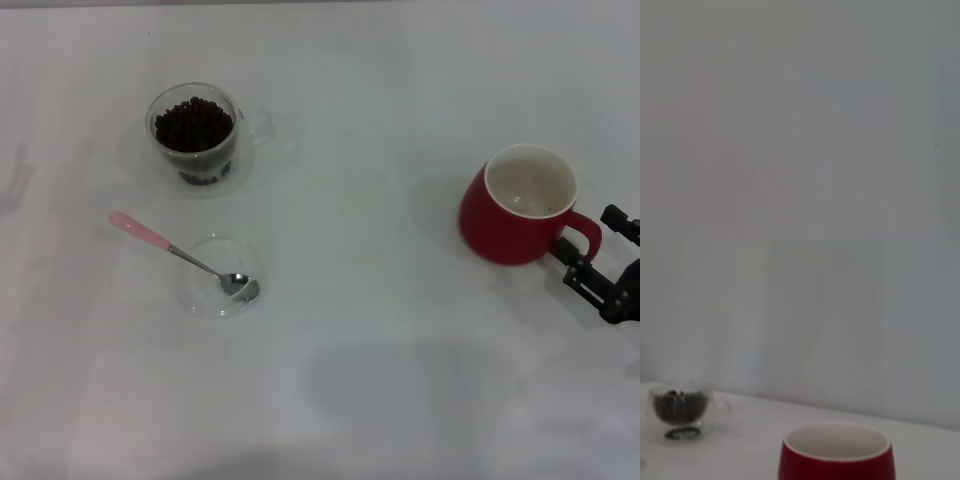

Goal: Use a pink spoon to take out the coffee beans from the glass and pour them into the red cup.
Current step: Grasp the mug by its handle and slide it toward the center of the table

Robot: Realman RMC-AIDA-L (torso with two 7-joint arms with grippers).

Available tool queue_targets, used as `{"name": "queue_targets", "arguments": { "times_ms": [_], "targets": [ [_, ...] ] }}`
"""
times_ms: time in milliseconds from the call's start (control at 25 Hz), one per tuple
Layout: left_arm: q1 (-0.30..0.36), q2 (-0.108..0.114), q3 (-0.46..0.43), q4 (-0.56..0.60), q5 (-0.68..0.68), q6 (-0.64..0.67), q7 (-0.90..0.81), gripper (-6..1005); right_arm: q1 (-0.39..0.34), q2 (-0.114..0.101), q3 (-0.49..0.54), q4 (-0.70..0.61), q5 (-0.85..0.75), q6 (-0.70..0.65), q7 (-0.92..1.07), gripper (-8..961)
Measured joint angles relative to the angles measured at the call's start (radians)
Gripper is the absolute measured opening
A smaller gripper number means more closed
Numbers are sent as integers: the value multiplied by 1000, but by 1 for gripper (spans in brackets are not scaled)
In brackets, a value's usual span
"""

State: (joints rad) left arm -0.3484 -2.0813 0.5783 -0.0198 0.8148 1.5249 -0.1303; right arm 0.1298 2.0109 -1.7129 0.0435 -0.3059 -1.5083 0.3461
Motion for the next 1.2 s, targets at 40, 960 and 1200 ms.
{"name": "queue_targets", "arguments": {
  "times_ms": [40,960,1200],
  "targets": [
    [0,0,0,0,0,0,0,890,4,0,0,-2,0,18,-2,735],
    [-15,-2,-6,-8,-8,-3,0,890,41,-1,-45,-21,-44,98,-37,480],
    [-17,-2,-6,-9,-8,-6,0,890,39,0,-57,-22,-64,55,-30,331]
  ]
}}
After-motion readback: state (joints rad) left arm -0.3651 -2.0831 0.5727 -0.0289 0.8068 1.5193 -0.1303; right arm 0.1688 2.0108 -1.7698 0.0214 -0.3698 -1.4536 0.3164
